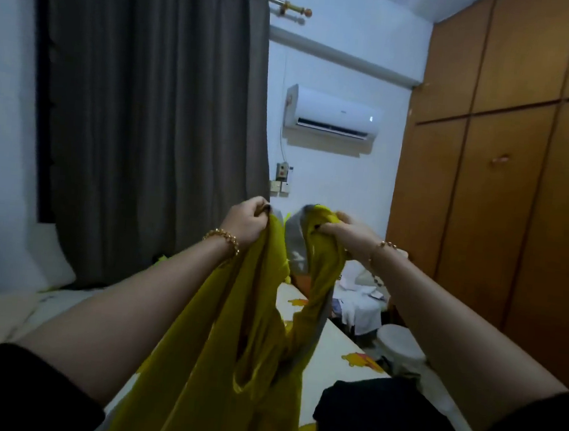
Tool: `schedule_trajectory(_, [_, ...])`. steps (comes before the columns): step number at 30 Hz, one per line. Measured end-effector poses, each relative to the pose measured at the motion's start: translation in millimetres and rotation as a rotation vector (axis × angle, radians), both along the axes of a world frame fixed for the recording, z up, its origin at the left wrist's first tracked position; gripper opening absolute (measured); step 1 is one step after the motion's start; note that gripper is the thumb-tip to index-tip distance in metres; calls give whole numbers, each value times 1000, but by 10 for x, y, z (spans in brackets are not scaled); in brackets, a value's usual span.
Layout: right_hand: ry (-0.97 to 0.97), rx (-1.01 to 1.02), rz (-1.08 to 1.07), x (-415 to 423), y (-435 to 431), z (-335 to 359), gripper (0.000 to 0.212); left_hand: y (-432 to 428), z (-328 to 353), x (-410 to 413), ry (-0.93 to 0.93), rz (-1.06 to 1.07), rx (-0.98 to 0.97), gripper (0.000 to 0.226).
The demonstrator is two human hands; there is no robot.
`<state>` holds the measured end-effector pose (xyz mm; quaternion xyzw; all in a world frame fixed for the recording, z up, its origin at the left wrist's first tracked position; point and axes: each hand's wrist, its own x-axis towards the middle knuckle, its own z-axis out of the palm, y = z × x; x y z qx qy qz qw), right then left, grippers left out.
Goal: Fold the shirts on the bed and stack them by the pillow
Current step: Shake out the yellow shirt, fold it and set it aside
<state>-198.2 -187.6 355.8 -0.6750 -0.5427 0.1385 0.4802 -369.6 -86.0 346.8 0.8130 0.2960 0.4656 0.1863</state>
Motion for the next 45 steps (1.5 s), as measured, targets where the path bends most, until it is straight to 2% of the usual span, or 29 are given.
schedule_trajectory(2, [150,-69,202,-109,-114,-4,41,-135,193,24,-6,7,27,13])
schedule_trajectory(3, [144,-121,264,-164,-138,-21,44,-199,278,46,-3,9,30,15])
schedule_trajectory(5, [65,-239,325,-261,-170,-65,53,-358,436,93,6,32,39,24])
schedule_trajectory(8, [-141,-357,299,-373,-214,-173,64,-571,632,95,-67,104,65,30])
schedule_trajectory(11, [-392,-331,144,-323,-314,-237,43,-673,753,-53,-144,218,71,29])
schedule_trajectory(14, [-286,-201,18,-234,-430,-186,24,-715,740,-276,-130,240,19,26])
schedule_trajectory(16, [-242,-112,-19,-234,-492,-105,22,-770,663,-400,-82,163,-68,24])
schedule_trajectory(18, [-250,-18,-16,-280,-535,-27,23,-886,540,-478,-33,2,-190,32])
schedule_trajectory(20, [-245,90,22,-372,-586,33,29,-1040,401,-514,25,-235,-443,42])
schedule_trajectory(22, [-216,209,49,-455,-636,44,32,-1156,243,-552,115,-367,-729,72])
schedule_trajectory(23, [-194,254,57,-485,-659,36,31,-1174,162,-572,174,-395,-799,88])
schedule_trajectory(24, [-172,279,68,-509,-683,26,29,-1177,85,-589,237,-391,-819,95])
schedule_trajectory(25, [-155,282,79,-526,-704,14,27,-1172,9,-606,279,-373,-807,90])
schedule_trajectory(27, [-160,192,99,-531,-747,11,23,-1121,-73,-672,252,-267,-707,53])
schedule_trajectory(29, [-221,-82,128,-501,-810,49,23,-1002,-81,-776,142,-171,-605,14])
schedule_trajectory(30, [-238,-246,159,-483,-814,64,29,-938,-72,-858,101,-142,-576,12])
schedule_trajectory(32, [-123,-508,264,-457,-776,62,56,-836,-36,-1012,77,-119,-529,24])
schedule_trajectory(34, [67,-642,384,-495,-643,26,89,-754,23,-1168,63,-106,-472,33])
schedule_trajectory(35, [116,-679,402,-526,-541,-3,92,-717,67,-1244,42,-102,-451,38])
schedule_trajectory(37, [55,-743,374,-682,-347,-56,70,-602,154,-1425,15,-81,-397,42])
schedule_trajectory(39, [-88,-830,329,-913,-146,-101,38,-420,223,-1660,-26,-43,-375,44])
schedule_trajectory(40, [-187,-894,324,-1050,-55,-124,29,-337,252,-1798,-72,-28,-379,47])
schedule_trajectory(42, [-355,-1008,327,-1330,99,-151,29,-185,304,-2108,-184,-15,-396,50])
schedule_trajectory(43, [-365,-1040,351,-1451,198,-171,28,-97,337,-2276,-229,-13,-399,49])
schedule_trajectory(45, [-241,-998,510,-1726,423,-224,33,71,389,-2625,-246,-2,-397,46])
